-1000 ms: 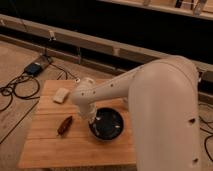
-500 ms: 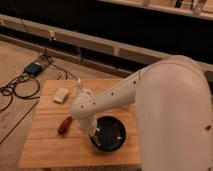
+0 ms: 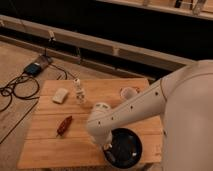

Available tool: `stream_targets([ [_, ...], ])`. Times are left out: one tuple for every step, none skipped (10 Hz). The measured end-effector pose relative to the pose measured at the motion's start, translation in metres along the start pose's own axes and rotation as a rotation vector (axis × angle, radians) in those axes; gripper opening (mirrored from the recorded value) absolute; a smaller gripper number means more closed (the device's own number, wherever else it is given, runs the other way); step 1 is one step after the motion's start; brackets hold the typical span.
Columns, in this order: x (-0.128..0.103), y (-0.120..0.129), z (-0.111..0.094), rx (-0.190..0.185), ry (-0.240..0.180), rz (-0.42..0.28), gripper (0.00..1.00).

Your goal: Drag the ceramic bowl in a circle

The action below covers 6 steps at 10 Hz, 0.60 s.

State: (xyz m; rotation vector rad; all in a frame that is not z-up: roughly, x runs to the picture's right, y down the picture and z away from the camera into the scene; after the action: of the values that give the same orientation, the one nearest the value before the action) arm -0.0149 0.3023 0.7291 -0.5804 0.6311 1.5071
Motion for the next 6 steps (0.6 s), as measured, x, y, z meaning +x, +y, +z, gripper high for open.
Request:
stream_targets([
  [0.0, 0.001, 0.0, -0.003, -0.001, -0.002, 0.0],
  [-0.001, 0.001, -0.001, -0.004, -0.003, 0.001, 0.0],
  [-0.003, 0.0, -0.002, -0.007, -0.007, 0.005, 0.0],
  [-0.013, -0.013, -0.006, -0.001, -0.029, 0.034, 0.0],
  [-0.031, -0.04, -0.014, 0.023, -0.063, 0.076, 0.0],
  [-0.05, -0.064, -0.024, 0.047, -0.099, 0.111, 0.0],
])
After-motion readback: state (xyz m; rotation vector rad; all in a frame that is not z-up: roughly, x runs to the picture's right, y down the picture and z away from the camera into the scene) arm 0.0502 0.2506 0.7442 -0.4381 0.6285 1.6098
